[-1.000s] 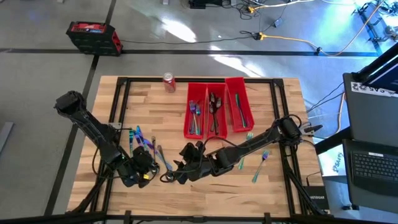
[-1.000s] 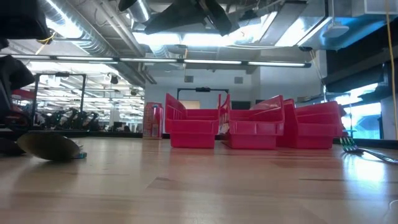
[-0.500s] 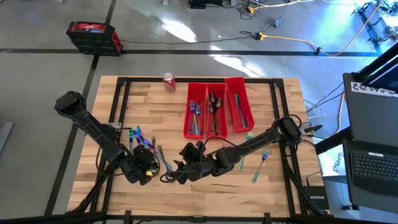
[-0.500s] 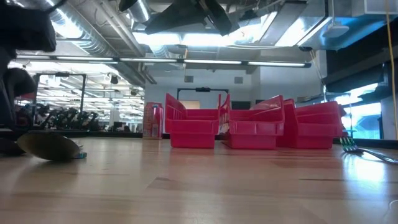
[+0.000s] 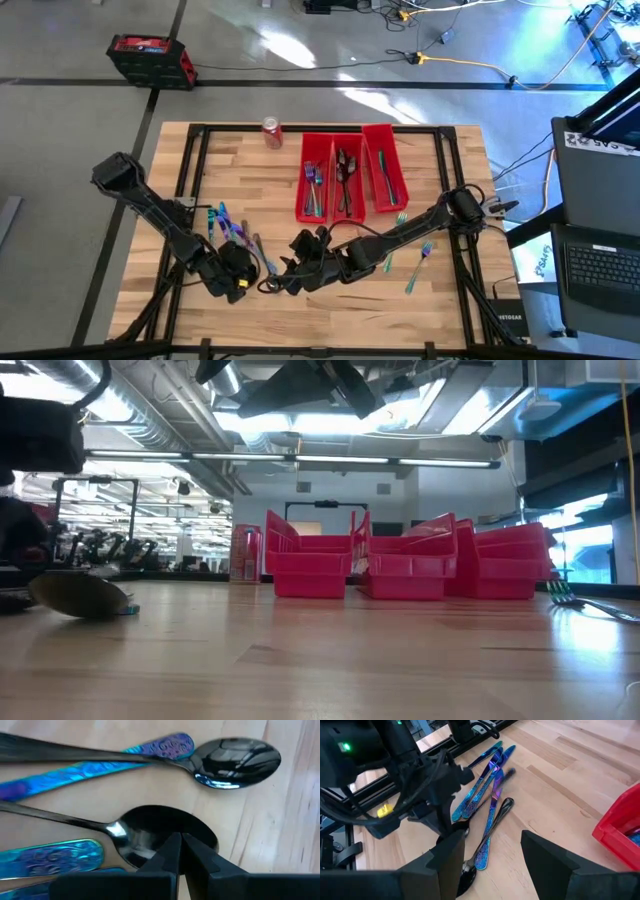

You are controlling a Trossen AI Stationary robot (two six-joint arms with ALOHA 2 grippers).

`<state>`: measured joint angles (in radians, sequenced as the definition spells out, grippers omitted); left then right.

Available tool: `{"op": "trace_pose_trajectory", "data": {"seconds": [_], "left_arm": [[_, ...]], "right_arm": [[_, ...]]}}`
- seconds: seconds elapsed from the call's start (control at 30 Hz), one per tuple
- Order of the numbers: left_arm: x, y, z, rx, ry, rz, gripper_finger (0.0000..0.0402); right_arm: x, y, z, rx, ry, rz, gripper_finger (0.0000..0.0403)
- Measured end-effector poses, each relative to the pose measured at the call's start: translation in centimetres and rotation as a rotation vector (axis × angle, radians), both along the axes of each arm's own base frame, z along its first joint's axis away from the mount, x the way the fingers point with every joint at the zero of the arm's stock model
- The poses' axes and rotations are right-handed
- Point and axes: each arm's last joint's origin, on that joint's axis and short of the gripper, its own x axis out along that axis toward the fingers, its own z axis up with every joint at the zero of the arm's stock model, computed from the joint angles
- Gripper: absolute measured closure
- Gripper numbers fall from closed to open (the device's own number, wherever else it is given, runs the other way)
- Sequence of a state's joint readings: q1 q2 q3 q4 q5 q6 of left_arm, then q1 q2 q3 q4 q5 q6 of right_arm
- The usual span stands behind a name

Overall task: Sort silverware
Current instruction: Put the black spoon into the center red bin

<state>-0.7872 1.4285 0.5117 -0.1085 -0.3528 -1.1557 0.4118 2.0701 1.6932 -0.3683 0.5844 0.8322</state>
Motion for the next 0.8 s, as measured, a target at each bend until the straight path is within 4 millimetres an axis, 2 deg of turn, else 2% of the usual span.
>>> {"op": "trace_pose_trajectory", "data": {"seconds": [0.17,0.57,0.8], "left_arm": [[0.2,-0.6,-0.5,-0.036,0.013,-0.027,0.0401],[-1.1,-1.7,-0.6,-0.030,0.034,-0.114,0.0401],[-1.6,-1.8,-0.8,-0.027,0.065,-0.097,0.0401]], "right_arm": [[0.0,0.0,0.0,-0.001,0.001,0.000,0.0221],[0.0,0.0,0.0,-0.017,0.002,-0.001,0.0221],[-0.1,-0.1,-0.1,-0.035,0.015,0.004,0.0221]]}}
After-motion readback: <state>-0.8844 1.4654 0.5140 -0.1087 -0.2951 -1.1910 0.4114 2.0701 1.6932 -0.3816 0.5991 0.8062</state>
